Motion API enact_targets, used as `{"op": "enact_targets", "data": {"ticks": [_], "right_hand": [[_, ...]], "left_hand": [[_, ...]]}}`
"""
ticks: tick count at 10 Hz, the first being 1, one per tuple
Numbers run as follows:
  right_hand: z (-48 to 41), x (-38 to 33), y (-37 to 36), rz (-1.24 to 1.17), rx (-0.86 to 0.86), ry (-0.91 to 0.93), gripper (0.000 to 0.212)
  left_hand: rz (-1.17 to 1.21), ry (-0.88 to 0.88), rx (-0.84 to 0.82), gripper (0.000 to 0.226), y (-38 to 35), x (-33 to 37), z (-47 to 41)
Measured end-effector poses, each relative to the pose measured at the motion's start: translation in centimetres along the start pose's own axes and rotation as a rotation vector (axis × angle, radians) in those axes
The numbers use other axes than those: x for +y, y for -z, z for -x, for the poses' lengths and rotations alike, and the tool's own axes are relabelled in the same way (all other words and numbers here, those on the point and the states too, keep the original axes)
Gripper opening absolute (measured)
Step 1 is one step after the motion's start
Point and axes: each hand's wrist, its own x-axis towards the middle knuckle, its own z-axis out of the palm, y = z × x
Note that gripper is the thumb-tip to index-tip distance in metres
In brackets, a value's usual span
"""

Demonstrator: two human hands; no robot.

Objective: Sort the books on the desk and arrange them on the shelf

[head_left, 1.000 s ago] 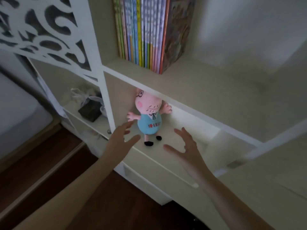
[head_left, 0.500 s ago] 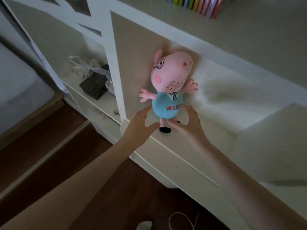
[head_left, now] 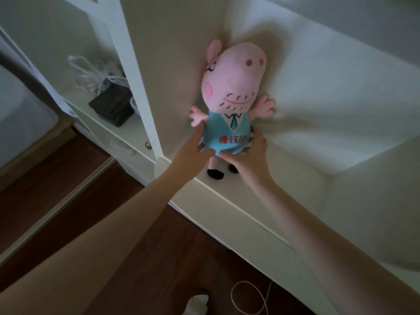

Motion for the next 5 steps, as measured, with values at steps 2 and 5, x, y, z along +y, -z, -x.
{"op": "enact_targets", "data": {"ticks": [2,5], "right_hand": [[0.2,-0.1,-0.7,0.014,0.081,0.032,0.089],[5.8,-2.7,3.0,-0.037,-0.051,-0.043,0.098]], "left_hand": [[-0.046,0.008,0.008,0.073,0.4,0.5,-0.8],[0.052,0.026,0.076,0.064,2.1,1.2,4.0]]}}
